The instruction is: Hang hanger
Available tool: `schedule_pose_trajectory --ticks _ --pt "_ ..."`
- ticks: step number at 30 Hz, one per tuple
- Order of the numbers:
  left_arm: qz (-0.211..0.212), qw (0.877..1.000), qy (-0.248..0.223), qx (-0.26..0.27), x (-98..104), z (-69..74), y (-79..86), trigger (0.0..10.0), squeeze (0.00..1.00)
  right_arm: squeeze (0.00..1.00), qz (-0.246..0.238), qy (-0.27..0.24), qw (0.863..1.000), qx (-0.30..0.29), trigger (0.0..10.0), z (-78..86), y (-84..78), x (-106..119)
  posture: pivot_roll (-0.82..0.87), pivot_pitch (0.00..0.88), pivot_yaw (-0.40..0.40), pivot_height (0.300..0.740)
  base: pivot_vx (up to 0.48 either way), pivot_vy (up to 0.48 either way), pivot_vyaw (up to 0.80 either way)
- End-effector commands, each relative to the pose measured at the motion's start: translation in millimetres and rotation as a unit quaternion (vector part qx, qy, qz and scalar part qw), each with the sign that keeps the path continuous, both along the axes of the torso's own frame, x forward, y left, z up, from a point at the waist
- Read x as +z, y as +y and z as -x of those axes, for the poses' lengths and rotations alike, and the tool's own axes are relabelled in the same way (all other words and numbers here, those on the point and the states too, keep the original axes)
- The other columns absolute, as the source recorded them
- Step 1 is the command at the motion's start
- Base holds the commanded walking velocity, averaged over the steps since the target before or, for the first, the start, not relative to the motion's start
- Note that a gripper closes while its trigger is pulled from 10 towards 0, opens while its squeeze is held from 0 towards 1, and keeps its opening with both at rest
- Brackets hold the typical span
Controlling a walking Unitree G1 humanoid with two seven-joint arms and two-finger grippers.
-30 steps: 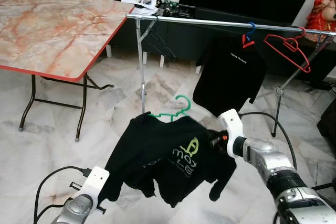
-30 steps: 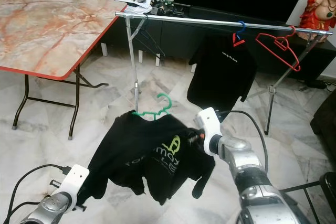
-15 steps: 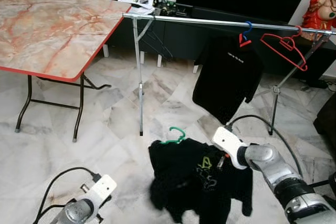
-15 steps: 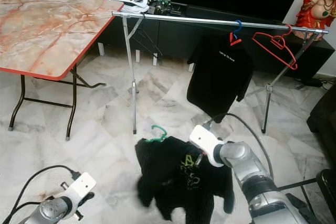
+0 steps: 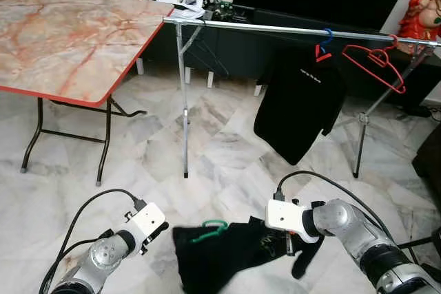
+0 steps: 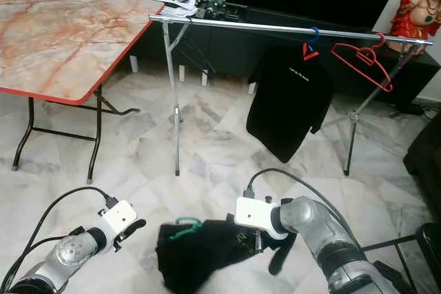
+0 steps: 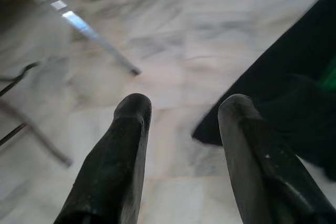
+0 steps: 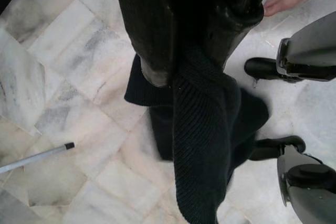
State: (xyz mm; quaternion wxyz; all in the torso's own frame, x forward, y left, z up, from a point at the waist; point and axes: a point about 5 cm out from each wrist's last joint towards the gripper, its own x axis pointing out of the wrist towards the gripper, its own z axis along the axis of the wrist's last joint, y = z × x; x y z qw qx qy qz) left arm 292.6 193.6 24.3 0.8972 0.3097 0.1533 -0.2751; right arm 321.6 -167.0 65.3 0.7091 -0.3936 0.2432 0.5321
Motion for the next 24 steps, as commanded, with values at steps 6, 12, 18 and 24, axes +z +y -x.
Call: schedule_pose_trajectory --ticks 6,12,18,24 --pt "-0.001 0.989 0.071 -0.130 -11 20.9 -13.2 10.0 0.00 0.00 -0.002 -0.020 1.000 0.017 10.0 -0.7 4.8 0 0.07 0.100 -0.139 0.740 0.000 0.000 0.00" --pt "-0.015 0.986 0.072 -0.148 -11 21.7 -14.9 10.0 0.00 0.00 -0.008 -0.018 0.999 0.030 10.0 1.2 8.9 0 0.07 0.100 -0.139 0.740 0.000 0.000 0.00" --pt "-0.011 0.985 0.079 -0.154 -14 22.2 -22.3 10.0 0.00 0.00 -0.012 -0.017 0.999 0.038 10.0 1.5 11.7 0 0.06 0.101 -0.139 0.740 0.000 0.000 0.00" --pt "-0.012 0.984 0.083 -0.156 -16 22.6 -24.3 10.0 0.00 0.00 -0.010 -0.017 0.999 0.042 10.0 1.6 12.0 0 0.06 0.100 -0.138 0.740 0.000 0.000 0.00"
